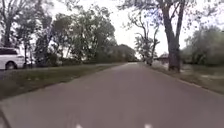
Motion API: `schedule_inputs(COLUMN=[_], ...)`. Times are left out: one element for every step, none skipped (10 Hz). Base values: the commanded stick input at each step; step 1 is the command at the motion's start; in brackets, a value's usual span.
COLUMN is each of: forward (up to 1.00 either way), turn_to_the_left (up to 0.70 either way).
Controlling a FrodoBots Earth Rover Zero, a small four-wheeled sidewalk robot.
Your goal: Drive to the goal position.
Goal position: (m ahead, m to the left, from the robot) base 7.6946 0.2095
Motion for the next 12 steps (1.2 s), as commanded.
schedule_inputs(forward=[1.00, 1.00, 1.00, 1.00, 1.00, 1.00, 1.00, 1.00, 1.00, 1.00, 1.00, 1.00], turn_to_the_left=[0.00, 0.00, 0.00, -0.16, -0.27, -0.27, -0.27, -0.11, 0.00, 0.00, 0.00, 0.00])
